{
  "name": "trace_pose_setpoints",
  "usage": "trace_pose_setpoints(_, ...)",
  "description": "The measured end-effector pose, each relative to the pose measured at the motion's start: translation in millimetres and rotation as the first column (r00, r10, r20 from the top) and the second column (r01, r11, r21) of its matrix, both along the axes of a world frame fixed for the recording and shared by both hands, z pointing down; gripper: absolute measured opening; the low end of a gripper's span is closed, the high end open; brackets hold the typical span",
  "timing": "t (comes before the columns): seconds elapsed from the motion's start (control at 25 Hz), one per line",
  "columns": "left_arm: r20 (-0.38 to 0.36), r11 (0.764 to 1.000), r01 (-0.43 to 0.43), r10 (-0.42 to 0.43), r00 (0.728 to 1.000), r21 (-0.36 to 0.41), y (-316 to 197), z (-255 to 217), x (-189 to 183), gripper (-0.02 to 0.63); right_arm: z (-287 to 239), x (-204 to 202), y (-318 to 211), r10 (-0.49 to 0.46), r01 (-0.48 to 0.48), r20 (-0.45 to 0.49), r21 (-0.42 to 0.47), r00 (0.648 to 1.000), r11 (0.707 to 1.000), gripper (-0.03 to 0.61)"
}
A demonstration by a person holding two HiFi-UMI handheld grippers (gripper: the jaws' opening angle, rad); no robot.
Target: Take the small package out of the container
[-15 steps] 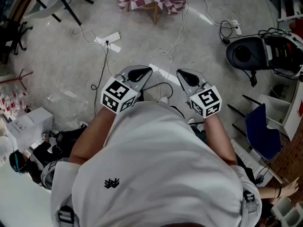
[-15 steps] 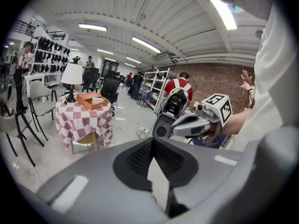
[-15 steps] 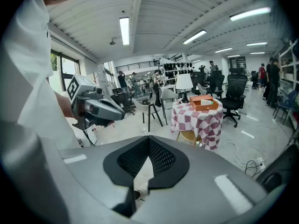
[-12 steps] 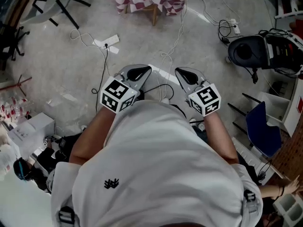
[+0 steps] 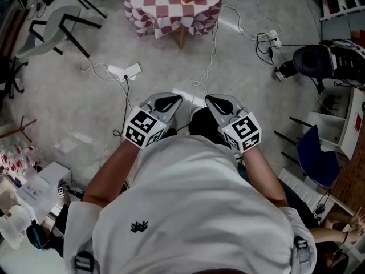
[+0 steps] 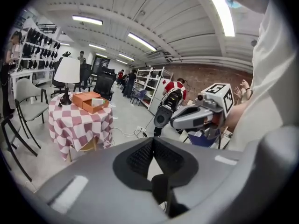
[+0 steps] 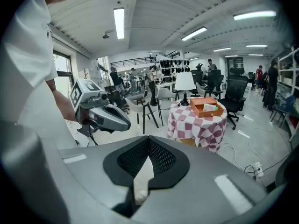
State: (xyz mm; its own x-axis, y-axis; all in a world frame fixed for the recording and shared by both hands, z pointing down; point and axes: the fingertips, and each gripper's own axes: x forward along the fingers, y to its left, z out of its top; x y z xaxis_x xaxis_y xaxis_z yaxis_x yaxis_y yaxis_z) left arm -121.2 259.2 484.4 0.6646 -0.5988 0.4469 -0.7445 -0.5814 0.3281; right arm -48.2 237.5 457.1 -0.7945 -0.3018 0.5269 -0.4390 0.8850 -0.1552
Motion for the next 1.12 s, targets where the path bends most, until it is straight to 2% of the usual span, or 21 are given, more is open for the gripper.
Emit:
trace_pose_setpoints(0.24, 0.019, 1.000, 0.004, -0.005, 1.000, 0.012, -65.2, 2.4, -3.6, 0.060, 8.6, 4.0, -65.0, 0.035, -0.035, 0.034, -0.008, 0.999, 0.999, 0.003)
trace_pose_setpoints(0.36, 0.064, 1.000, 0.027, -0.027, 0.998, 0.010, -111.3, 1.2, -6.6, 0.093, 9.7, 9.1, -112.4, 0.031, -0.031, 0.059, 0.002, 0.998, 1.000, 0.032)
trace_pose_setpoints(0.56, 0.158, 1.000, 0.021, -0.022, 0.987, 0.012, -204.9, 2.5, -4.6, 0.103, 5.3, 26.7, -201.2, 0.044, -0.046, 0.094, 0.013, 0.995, 0.999, 0.049)
trace_pose_setpoints(0.76, 0.238, 0.999, 0.023, -0.031, 0.971, 0.037, -294.2, 0.3, -1.7, 0.103, 4.5, 49.3, -257.7, 0.061, -0.061, 0.131, 0.001, 0.990, 0.998, 0.050)
trace_pose_setpoints(1.0, 0.357, 0.999, -0.018, 0.000, 0.934, 0.048, -382.7, 8.8, -13.2, 0.127, 17.0, 74.8, -295.5, 0.127, -0.124, 0.133, -0.027, 0.983, 0.992, 0.049)
trace_pose_setpoints(1.12, 0.440, 0.997, -0.064, 0.037, 0.897, 0.048, -429.4, 20.0, -23.7, 0.134, 19.7, 85.9, -317.2, 0.183, -0.180, 0.127, -0.035, 0.975, 0.983, 0.049)
